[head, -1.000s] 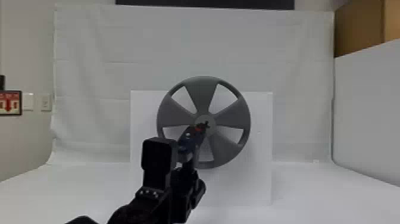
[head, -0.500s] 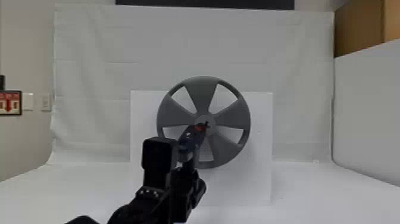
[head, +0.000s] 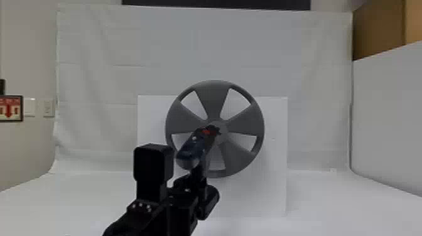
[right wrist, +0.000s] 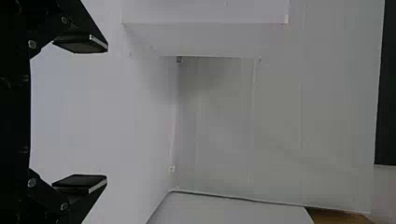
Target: Grasp the drill and bring into the middle of wheel
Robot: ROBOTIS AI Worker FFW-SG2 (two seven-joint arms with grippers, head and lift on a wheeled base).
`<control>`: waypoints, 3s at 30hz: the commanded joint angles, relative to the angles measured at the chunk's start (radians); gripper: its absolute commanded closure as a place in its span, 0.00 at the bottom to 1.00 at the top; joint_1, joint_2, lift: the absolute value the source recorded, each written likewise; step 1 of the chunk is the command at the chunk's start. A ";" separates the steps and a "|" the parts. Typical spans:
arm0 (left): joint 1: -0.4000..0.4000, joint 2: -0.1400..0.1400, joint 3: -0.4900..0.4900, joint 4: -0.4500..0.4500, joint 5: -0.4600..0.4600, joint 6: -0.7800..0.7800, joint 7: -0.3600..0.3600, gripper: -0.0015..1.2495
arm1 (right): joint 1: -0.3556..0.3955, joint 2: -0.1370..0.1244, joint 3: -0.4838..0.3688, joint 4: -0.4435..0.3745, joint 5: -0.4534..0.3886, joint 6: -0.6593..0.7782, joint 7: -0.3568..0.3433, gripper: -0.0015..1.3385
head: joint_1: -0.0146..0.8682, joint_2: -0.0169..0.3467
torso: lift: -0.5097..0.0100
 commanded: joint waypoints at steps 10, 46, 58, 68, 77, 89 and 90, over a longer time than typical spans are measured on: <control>0.113 0.010 0.051 -0.040 0.028 -0.005 0.156 0.98 | 0.002 0.006 -0.007 0.000 -0.005 0.000 -0.001 0.22 | 0.02 0.05 | 0.20; 0.156 0.024 0.050 0.106 -0.018 -0.059 0.353 0.98 | 0.002 0.015 -0.007 0.000 -0.003 -0.002 -0.001 0.22 | 0.02 0.05 | 0.20; 0.156 0.024 0.051 0.108 -0.012 -0.059 0.353 0.97 | 0.001 0.015 -0.005 0.001 -0.003 -0.002 -0.001 0.22 | 0.02 0.05 | 0.20; 0.156 0.024 0.054 0.115 0.004 -0.057 0.353 0.88 | 0.001 0.015 -0.003 0.003 -0.003 0.000 -0.001 0.22 | 0.02 0.05 | 0.20; 0.161 0.024 0.064 0.118 0.007 -0.057 0.353 0.69 | 0.001 0.015 -0.003 0.003 -0.003 -0.002 0.001 0.22 | 0.02 0.05 | 0.20; 0.162 0.024 0.073 0.121 0.011 -0.059 0.354 0.39 | 0.001 0.015 0.000 0.005 -0.003 -0.002 -0.001 0.22 | 0.02 0.05 | 0.20; 0.162 0.024 0.073 0.121 0.013 -0.057 0.354 0.35 | 0.001 0.015 0.000 0.005 -0.003 -0.002 0.001 0.22 | 0.02 0.05 | 0.20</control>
